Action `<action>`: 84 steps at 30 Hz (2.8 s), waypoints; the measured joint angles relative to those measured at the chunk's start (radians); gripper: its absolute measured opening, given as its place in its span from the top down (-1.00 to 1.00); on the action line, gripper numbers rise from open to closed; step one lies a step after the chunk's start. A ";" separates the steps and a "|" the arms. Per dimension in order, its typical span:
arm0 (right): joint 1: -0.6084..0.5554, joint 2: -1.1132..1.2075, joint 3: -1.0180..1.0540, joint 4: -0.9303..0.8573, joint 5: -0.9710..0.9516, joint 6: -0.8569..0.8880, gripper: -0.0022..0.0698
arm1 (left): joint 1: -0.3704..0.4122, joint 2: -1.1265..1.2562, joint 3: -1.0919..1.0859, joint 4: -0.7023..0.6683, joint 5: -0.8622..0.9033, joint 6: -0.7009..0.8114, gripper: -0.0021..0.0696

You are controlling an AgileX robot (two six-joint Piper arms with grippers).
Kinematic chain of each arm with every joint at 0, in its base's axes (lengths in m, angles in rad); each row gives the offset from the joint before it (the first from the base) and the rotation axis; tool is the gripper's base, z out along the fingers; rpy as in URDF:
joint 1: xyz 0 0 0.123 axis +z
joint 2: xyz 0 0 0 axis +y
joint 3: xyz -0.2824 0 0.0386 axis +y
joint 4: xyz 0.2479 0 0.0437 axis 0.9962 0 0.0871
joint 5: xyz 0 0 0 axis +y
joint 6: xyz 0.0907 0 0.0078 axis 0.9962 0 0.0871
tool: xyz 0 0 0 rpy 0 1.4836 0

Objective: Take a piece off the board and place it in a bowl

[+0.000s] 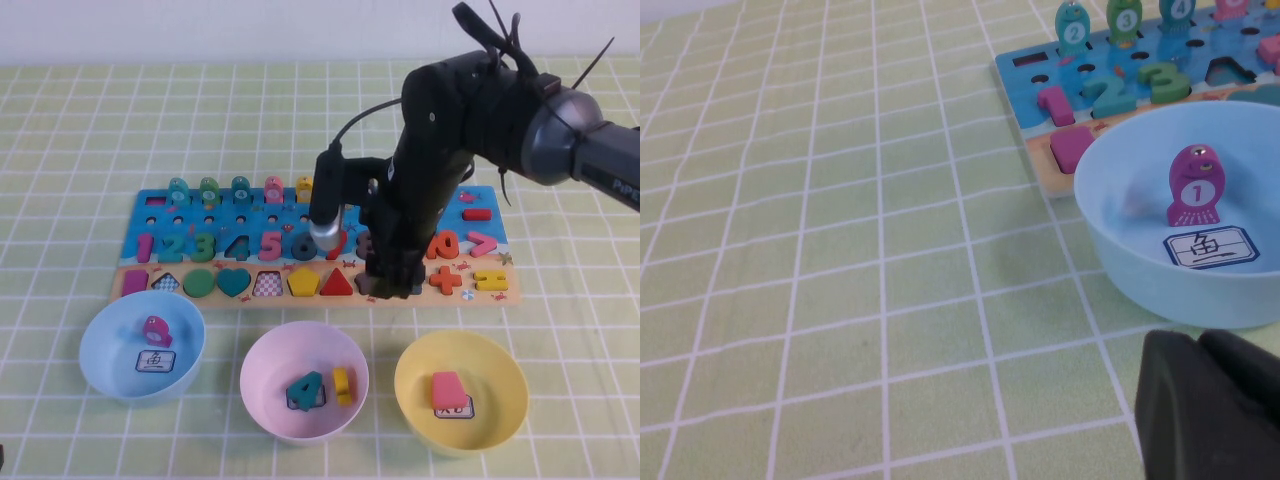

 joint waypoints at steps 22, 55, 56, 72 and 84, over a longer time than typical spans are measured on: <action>0.000 0.081 -0.006 -0.003 -0.090 0.000 -0.33 | 0.000 0.000 0.000 0.000 0.000 0.000 0.96; -0.002 0.121 -0.018 0.002 -0.136 0.002 -0.05 | 0.000 0.000 0.000 0.000 0.000 0.000 0.96; -0.002 0.121 -0.018 0.002 -0.136 0.002 -0.03 | 0.000 0.000 0.000 0.000 0.000 0.000 0.96; -0.002 0.082 -0.139 -0.010 0.061 0.002 0.15 | 0.000 0.000 0.000 0.000 0.000 0.000 0.96; 0.050 -0.147 0.047 -0.052 0.096 0.064 0.15 | 0.000 0.000 0.000 0.000 0.000 0.000 0.96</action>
